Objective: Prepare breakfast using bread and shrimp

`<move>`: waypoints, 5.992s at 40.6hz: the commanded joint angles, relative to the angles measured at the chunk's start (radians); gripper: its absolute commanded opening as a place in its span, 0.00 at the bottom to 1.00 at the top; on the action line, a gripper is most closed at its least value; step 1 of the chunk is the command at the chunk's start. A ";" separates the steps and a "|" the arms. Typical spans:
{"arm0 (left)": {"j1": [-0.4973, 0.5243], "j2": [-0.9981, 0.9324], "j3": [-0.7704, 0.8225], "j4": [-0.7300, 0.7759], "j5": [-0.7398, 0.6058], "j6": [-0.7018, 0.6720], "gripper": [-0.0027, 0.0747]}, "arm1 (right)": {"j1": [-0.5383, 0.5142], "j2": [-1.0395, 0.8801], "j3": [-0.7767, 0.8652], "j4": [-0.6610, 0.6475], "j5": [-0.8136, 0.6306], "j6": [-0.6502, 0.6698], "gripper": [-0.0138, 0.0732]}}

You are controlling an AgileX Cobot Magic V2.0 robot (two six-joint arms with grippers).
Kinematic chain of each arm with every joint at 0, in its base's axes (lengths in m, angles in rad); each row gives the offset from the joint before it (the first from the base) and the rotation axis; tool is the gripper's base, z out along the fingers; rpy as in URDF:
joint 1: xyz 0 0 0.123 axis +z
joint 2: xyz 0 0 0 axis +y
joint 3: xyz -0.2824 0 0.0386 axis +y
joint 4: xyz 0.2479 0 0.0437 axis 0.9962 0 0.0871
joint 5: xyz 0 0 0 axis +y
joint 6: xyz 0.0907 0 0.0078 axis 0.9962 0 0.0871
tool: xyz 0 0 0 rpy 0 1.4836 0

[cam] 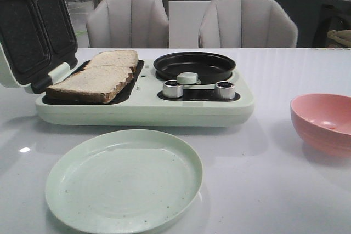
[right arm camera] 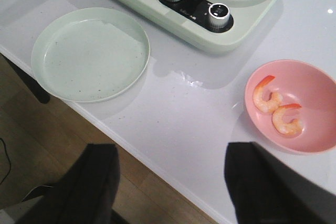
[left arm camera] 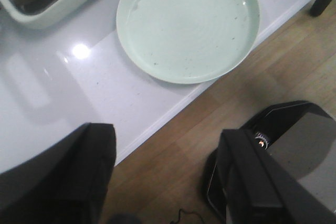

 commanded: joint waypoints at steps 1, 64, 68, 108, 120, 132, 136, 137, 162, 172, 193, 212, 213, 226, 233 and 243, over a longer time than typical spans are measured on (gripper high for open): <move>0.041 0.085 -0.086 0.041 0.028 -0.031 0.65 | -0.002 0.000 -0.025 -0.010 -0.064 0.002 0.78; 1.247 0.875 -0.770 -1.125 -0.200 0.844 0.16 | -0.002 0.000 -0.025 -0.010 -0.064 0.002 0.78; 1.198 0.853 -0.770 -1.125 -0.184 0.844 0.16 | -0.002 0.000 -0.025 -0.010 -0.064 0.002 0.78; 0.471 0.077 -0.009 -0.659 -0.543 0.579 0.17 | -0.002 0.000 -0.025 -0.005 -0.095 0.002 0.78; 0.454 -0.161 0.189 -0.550 -0.541 0.442 0.17 | -0.002 0.000 -0.025 0.025 -0.096 0.002 0.78; 0.454 -0.211 0.230 -0.553 -0.550 0.442 0.17 | -0.049 0.138 -0.054 -0.055 -0.065 0.128 0.78; 0.454 -0.211 0.230 -0.553 -0.553 0.442 0.17 | -0.119 0.235 -0.099 -0.081 -0.009 0.151 0.78; 0.454 -0.211 0.230 -0.553 -0.553 0.442 0.17 | -0.144 0.256 -0.114 -0.081 0.002 0.151 0.78; 0.454 -0.211 0.230 -0.553 -0.551 0.442 0.16 | -0.666 0.741 -0.267 -0.059 -0.057 0.062 0.78; 0.454 -0.211 0.230 -0.553 -0.551 0.442 0.17 | -0.691 0.942 -0.335 0.080 -0.103 -0.054 0.78; 0.454 -0.211 0.230 -0.560 -0.523 0.442 0.17 | -0.691 1.163 -0.454 0.118 -0.158 -0.082 0.67; 0.454 -0.211 0.230 -0.560 -0.523 0.442 0.16 | -0.674 1.137 -0.467 0.117 -0.140 -0.110 0.21; 0.454 -0.211 0.230 -0.560 -0.523 0.442 0.16 | -0.668 1.122 -0.473 0.117 -0.140 -0.116 0.21; 0.454 -0.211 0.230 -0.560 -0.523 0.442 0.16 | -0.459 1.007 -0.747 -0.087 -0.126 -0.102 0.21; 0.454 -0.211 0.230 -0.560 -0.522 0.442 0.17 | -0.289 1.034 -0.920 -0.474 -0.082 0.115 0.21; 0.454 -0.211 0.230 -0.560 -0.522 0.442 0.17 | -0.063 1.158 -1.064 -1.046 0.008 0.368 0.21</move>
